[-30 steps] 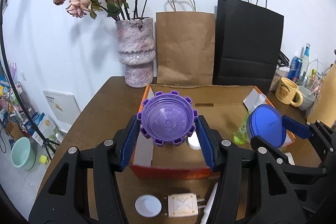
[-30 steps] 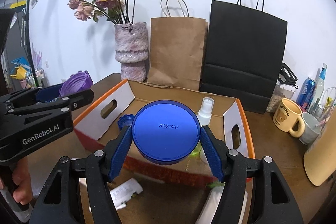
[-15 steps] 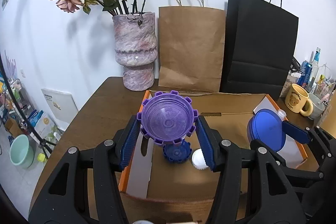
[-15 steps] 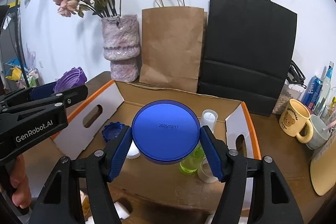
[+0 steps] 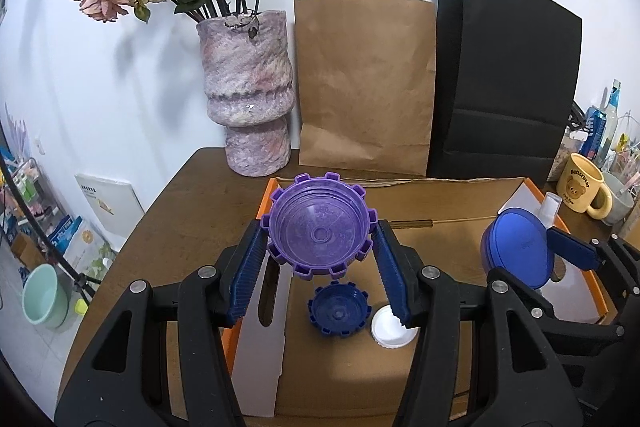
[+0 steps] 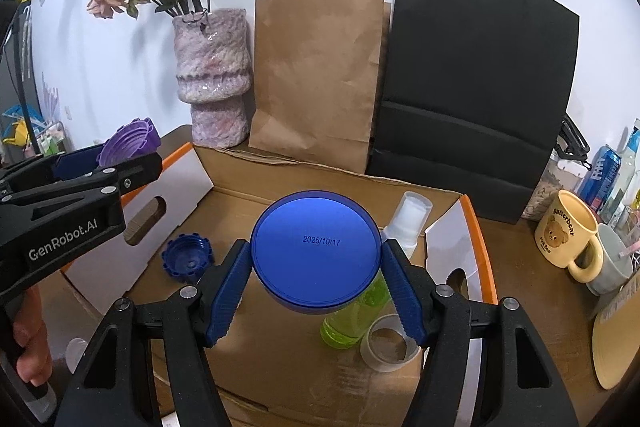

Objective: Organize rigid objects
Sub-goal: 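Open the left tool over the box while the right tool releases the blue lid inside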

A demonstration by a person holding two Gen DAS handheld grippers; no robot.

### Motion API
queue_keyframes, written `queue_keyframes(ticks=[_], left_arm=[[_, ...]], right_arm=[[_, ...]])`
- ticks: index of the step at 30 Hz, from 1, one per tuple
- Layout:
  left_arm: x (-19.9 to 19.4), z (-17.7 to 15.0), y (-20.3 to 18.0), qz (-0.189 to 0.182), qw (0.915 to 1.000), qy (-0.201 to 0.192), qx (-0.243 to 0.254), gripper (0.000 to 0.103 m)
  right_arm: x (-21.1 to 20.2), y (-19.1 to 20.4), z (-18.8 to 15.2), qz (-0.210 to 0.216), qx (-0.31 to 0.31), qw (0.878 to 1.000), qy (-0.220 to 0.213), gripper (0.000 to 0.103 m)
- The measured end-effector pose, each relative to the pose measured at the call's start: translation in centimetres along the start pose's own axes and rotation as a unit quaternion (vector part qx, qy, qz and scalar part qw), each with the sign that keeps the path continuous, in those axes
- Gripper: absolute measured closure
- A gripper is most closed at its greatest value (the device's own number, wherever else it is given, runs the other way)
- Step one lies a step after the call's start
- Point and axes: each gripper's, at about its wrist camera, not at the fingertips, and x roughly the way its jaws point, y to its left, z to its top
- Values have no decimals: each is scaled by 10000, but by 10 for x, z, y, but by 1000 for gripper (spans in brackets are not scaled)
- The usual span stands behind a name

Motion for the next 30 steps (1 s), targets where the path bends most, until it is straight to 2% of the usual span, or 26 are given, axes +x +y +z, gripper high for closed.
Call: queue_keyframes(ticks=[8, 10, 12, 14, 17, 18, 19, 30], left_arm=[[9, -2, 2, -2, 9999, 132, 36, 52], [9, -3, 2, 54, 9999, 102, 71, 42], [7, -3, 4, 113, 9999, 34, 68, 33], [6, -2, 7, 157, 9999, -1, 62, 31], [4, -1, 12, 171, 9998, -49, -17, 13], [4, 0, 14, 198, 9998, -64, -36, 4], [3, 0, 15, 223, 9997, -85, -64, 0], [-3, 2, 18, 201, 9996, -122, -129, 0]], right_arm=[[7, -4, -3, 37, 34, 9998, 192, 31], [9, -6, -4, -7, 81, 9997, 249, 31], [9, -8, -6, -36, 110, 9996, 274, 10], [7, -9, -6, -55, 125, 9996, 252, 9], [4, -11, -6, -36, 177, 9996, 204, 9], [3, -12, -6, -39, 178, 9996, 207, 9], [3, -12, -6, -37, 174, 9996, 206, 9], [-4, -10, -6, -6, 148, 9998, 147, 9]])
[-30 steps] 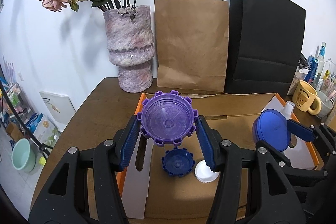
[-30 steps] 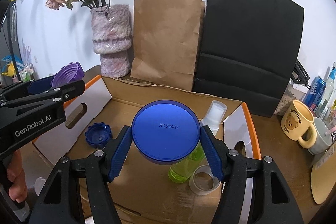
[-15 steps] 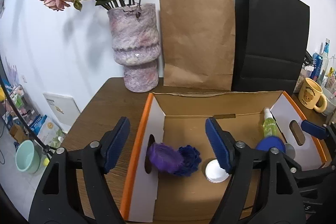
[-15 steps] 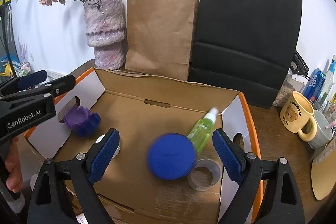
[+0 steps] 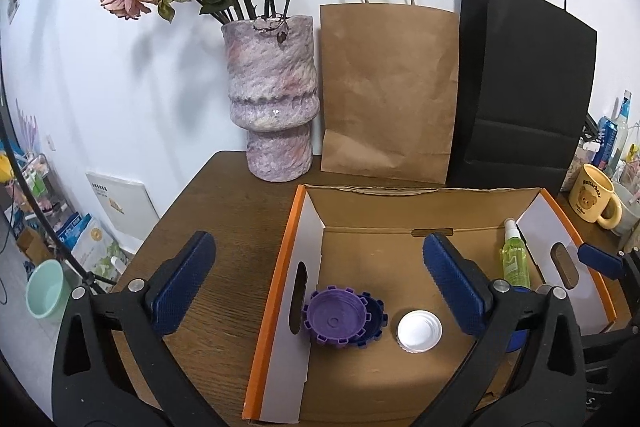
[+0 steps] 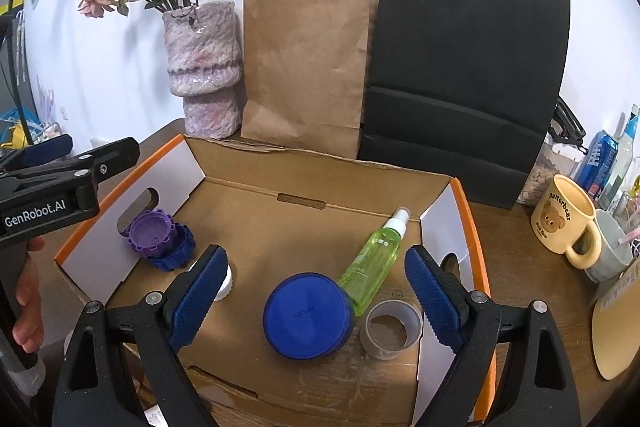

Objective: Organize rigid objects
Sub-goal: 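Open the left tool over the box while the right tool releases the blue lid inside, then withdraw both tools from the box toward the remaining items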

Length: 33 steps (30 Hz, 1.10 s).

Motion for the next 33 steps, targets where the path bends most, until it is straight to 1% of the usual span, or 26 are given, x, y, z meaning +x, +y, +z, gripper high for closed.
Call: queue_keyframes(ticks=[8, 16, 33], left_arm=[[-9, 1, 1, -41, 10000, -62, -38, 0], [-24, -2, 1, -119, 9998, -135, -41, 0], [-58, -27, 6, -265, 9996, -56, -26, 0]], right_arm=[[-9, 3, 0, 23, -36, 10000, -74, 9], [-24, 5, -6, 38, -85, 9998, -157, 9], [-70, 3, -30, -20, -137, 9995, -297, 9]])
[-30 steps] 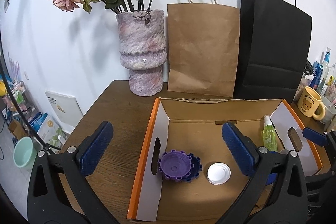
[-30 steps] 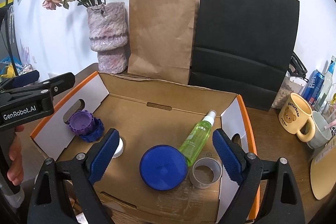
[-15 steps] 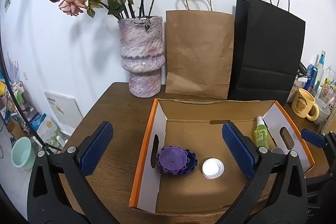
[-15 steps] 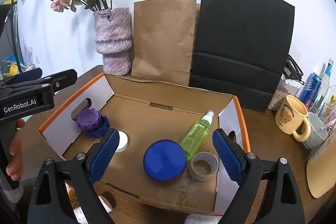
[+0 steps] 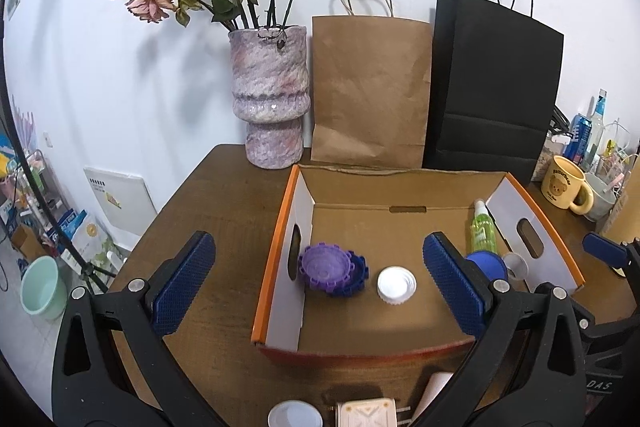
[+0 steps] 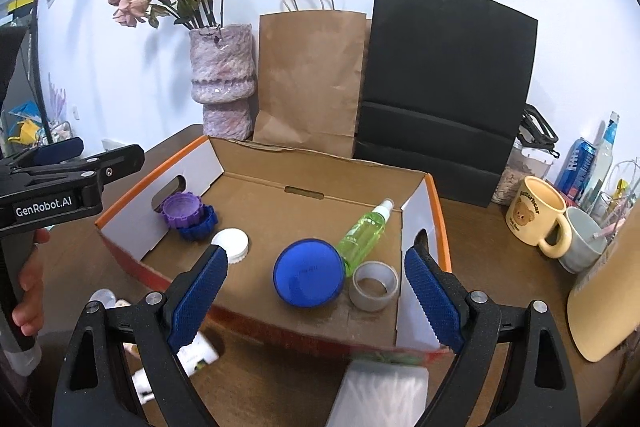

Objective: Organize rigid objects
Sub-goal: 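Withdraw both tools from the box toward the remaining items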

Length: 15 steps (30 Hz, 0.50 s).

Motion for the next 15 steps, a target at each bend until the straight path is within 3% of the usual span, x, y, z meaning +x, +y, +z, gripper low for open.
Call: queue_keyframes(ticks=[15], left_arm=[[-35, -30, -10, -93, 9999, 109, 87, 0]], right_arm=[[-30, 0, -20, -11, -8, 10000, 27, 9]])
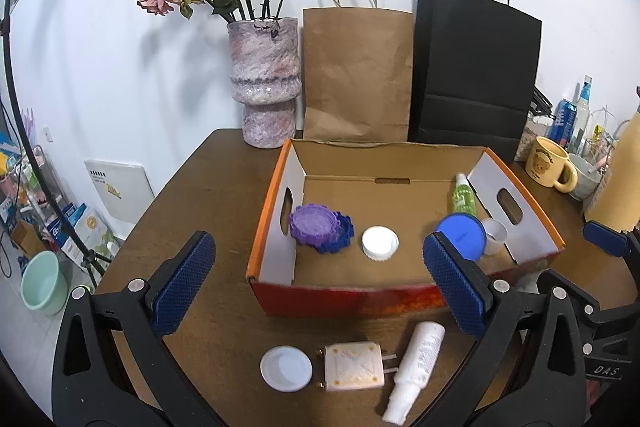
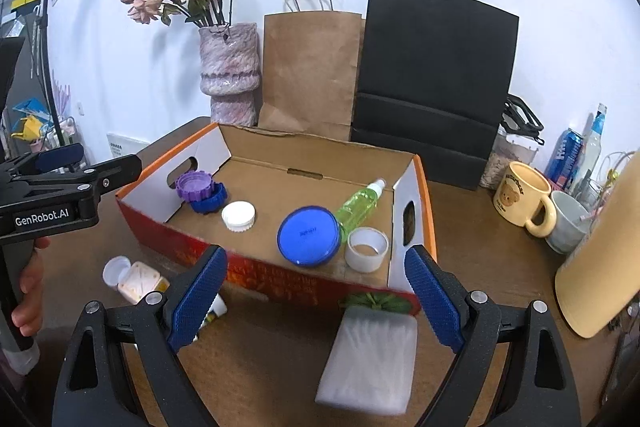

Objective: Organize rigid objects
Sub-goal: 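Withdraw both tools from the box toward the remaining items, then grasp the translucent white box with the right tool and lift it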

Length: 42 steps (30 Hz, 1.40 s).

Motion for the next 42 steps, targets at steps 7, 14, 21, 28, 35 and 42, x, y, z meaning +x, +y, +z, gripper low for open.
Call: queue_keyframes(ticks=[7, 14, 21, 28, 35, 42], left_arm=[[-13, -18, -8, -69, 9999, 116, 15, 0], [-22, -37, -18, -105, 9996, 245, 108, 0], [-25, -56, -26, -101, 9990, 419, 143, 0], [-25, -72, -32, -95, 9981, 583, 162, 0], [-20, -83, -40, -59, 9972, 688, 300, 0], [-13, -84, -35, -90, 9967, 769, 231, 0]], right_arm=[[-17, -9, -17, -14, 79, 9999, 63, 9], [-30, -17, -36, -27, 84, 9998, 188, 9], [-35, -25, -56, -43, 130, 9993, 362, 9], [-39, -30, -73, -64, 114, 9987, 498, 9], [-34, -35, -87, -69, 218, 9976, 646, 9], [-15, -37, -89, -156, 286, 9955, 890, 9]])
